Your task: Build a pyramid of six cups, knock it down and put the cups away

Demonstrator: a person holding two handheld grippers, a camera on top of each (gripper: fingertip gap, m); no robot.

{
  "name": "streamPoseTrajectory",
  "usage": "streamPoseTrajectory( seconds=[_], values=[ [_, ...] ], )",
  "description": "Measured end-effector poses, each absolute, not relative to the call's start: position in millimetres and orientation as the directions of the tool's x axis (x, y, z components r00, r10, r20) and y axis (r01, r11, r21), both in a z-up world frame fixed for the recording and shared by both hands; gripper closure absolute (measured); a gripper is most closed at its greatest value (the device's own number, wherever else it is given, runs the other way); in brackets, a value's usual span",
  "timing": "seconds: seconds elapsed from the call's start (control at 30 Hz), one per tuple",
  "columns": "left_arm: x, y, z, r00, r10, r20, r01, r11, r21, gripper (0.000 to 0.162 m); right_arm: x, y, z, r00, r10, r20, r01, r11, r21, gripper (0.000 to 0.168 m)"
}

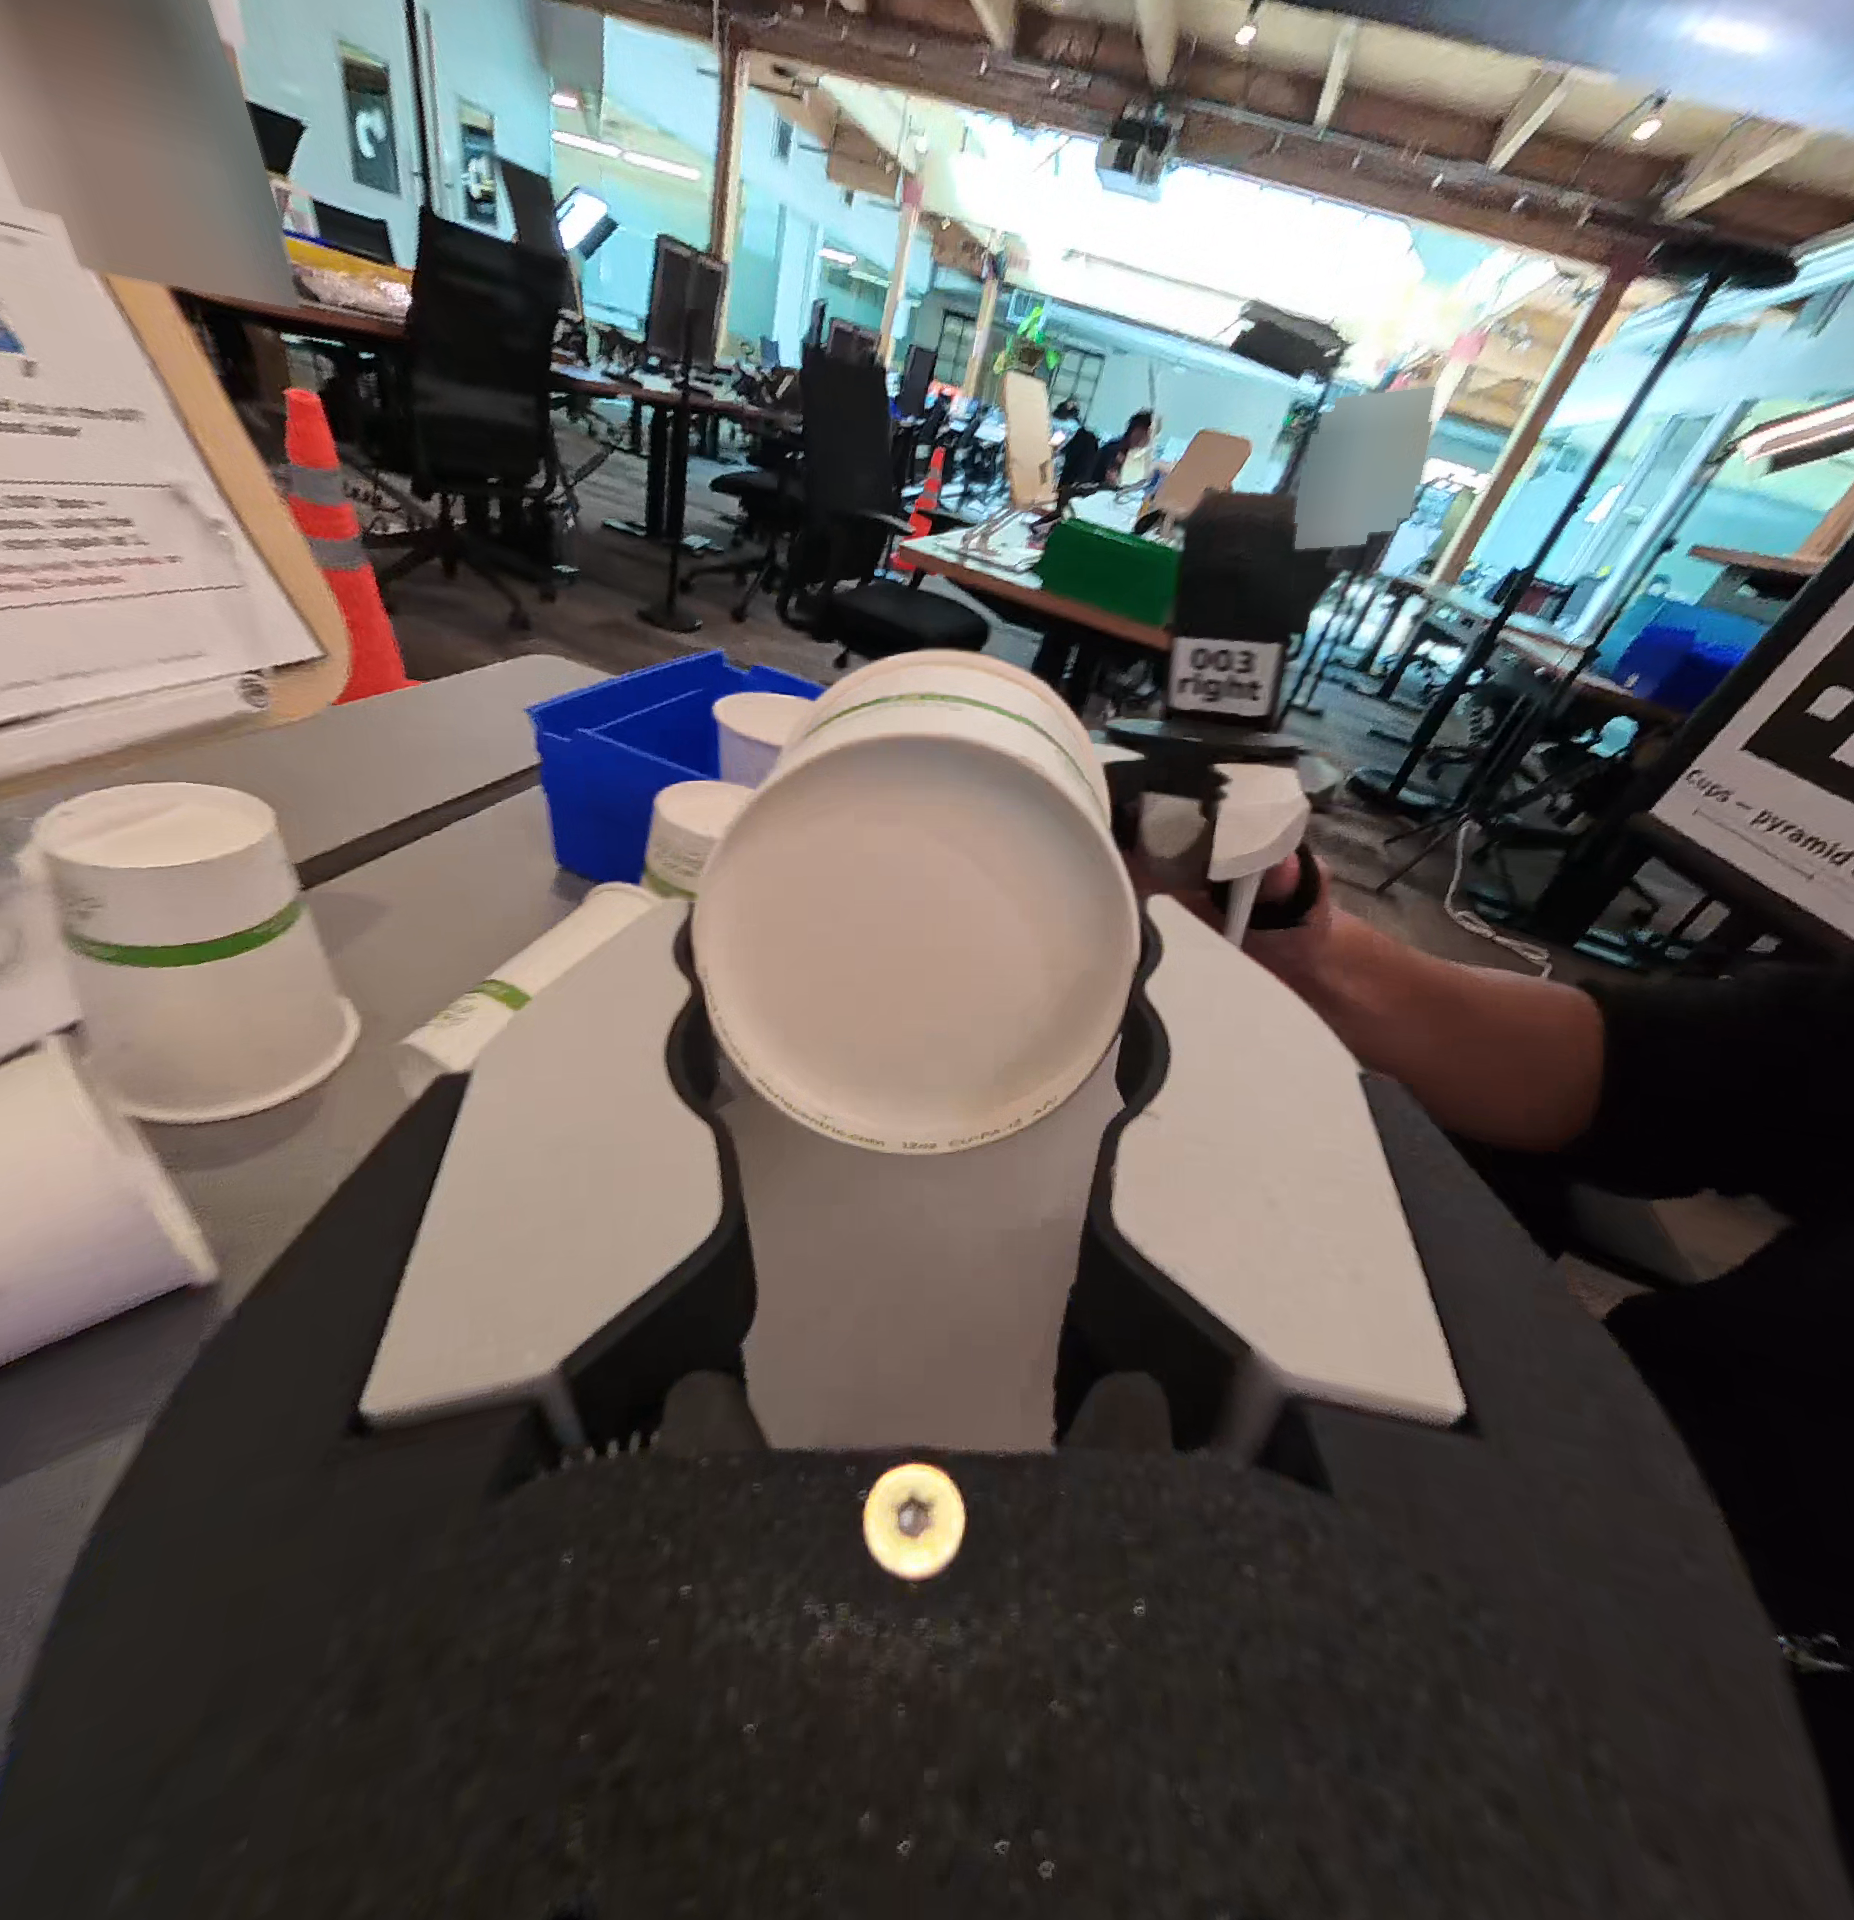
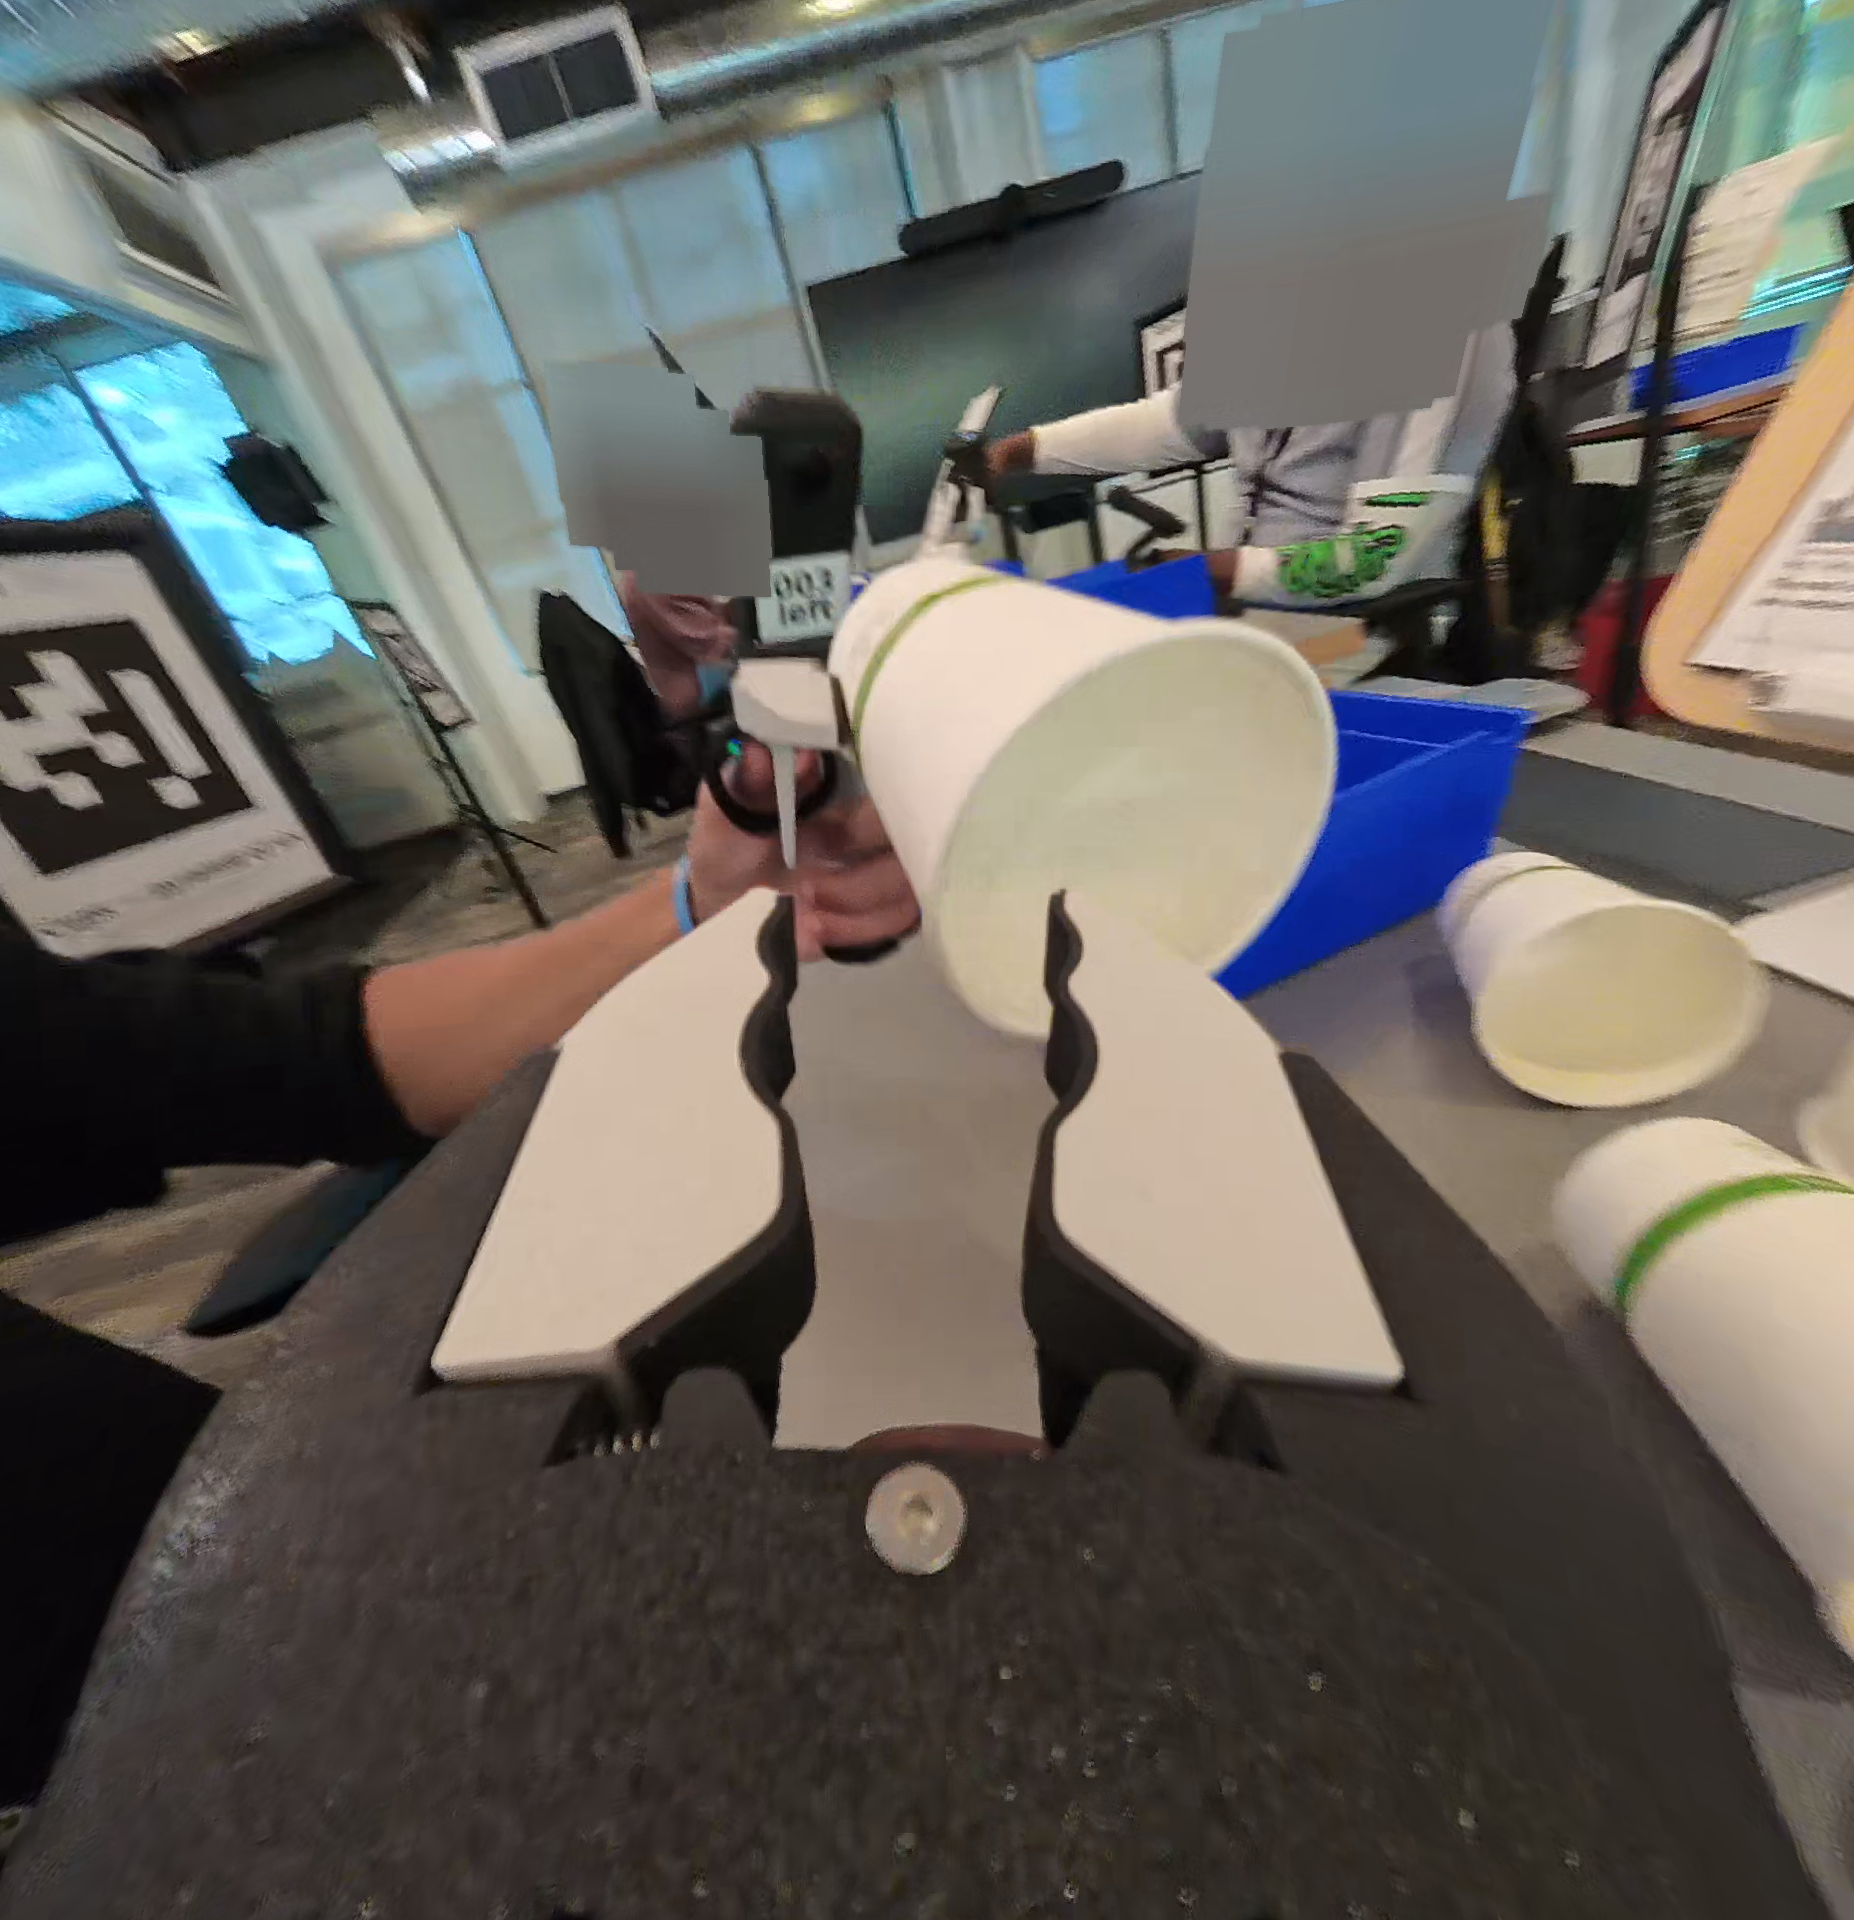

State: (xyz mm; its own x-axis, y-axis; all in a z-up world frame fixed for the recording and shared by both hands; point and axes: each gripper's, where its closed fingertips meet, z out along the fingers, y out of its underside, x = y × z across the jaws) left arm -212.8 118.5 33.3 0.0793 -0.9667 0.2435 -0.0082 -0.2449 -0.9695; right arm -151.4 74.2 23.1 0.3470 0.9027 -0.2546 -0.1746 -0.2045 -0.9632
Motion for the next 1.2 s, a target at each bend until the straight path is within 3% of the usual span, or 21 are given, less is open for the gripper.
streamPoseTrajectory(
  seconds=[0.17, 0.2, 0.23, 0.43, 0.53, 0.7, 0.8, 0.87, 0.93, 1.07, 1.2],
  values=[
    [-197, 114, 26, 0.041, -0.955, 0.295, 0.040, -0.293, -0.955, 0.087, -157, 73, 27, 0.196, 0.907, -0.373, -0.292, -0.309, -0.905, 0.135],
    [-194, 114, 25, 0.029, -0.951, 0.307, 0.045, -0.306, -0.951, 0.087, -157, 74, 23, 0.184, 0.904, -0.386, -0.286, -0.326, -0.901, 0.142],
    [-192, 113, 23, 0.023, -0.949, 0.315, 0.039, -0.314, -0.949, 0.087, -157, 72, 20, 0.169, 0.907, -0.385, -0.282, -0.330, -0.901, 0.164],
    [-190, 113, 7, 0.038, -0.936, 0.351, 0.016, -0.351, -0.936, 0.086, -155, 74, 12, 0.197, 0.904, -0.380, -0.272, -0.322, -0.907, 0.168],
    [-200, 112, -9, 0.129, -0.916, 0.381, 0.004, -0.383, -0.924, 0.070, -147, 77, 14, 0.271, 0.902, -0.336, -0.229, -0.279, -0.933, 0.168],
    [-218, 91, -60, 0.359, -0.870, 0.336, -0.043, -0.376, -0.926, 0.074, -66, 91, 85, 0.571, 0.815, -0.099, -0.096, -0.054, -0.994, 0.168],
    [-212, 77, -81, 0.385, -0.864, 0.325, -0.128, -0.399, -0.908, 0.073, 6, 111, 117, 0.765, 0.637, 0.096, 0.165, -0.050, -0.985, 0.167],
    [-208, 75, -85, 0.386, -0.866, 0.319, -0.155, -0.402, -0.903, 0.074, 54, 131, 121, 0.822, 0.511, 0.250, 0.370, -0.146, -0.918, 0.168],
    [-206, 75, -88, 0.381, -0.877, 0.293, -0.181, -0.382, -0.906, 0.074, 92, 148, 104, 0.827, 0.485, 0.286, 0.481, -0.345, -0.806, 0.168],
    [-204, 74, -102, 0.399, -0.892, 0.214, -0.265, -0.335, -0.904, 0.078, 134, 166, 56, 0.812, 0.540, 0.219, 0.558, -0.612, -0.561, 0.167],
    [-197, 65, -113, 0.398, -0.912, 0.104, -0.361, -0.260, -0.896, 0.076, 140, 174, 12, 0.775, 0.608, 0.172, 0.624, -0.692, -0.364, 0.167]
  ],
)
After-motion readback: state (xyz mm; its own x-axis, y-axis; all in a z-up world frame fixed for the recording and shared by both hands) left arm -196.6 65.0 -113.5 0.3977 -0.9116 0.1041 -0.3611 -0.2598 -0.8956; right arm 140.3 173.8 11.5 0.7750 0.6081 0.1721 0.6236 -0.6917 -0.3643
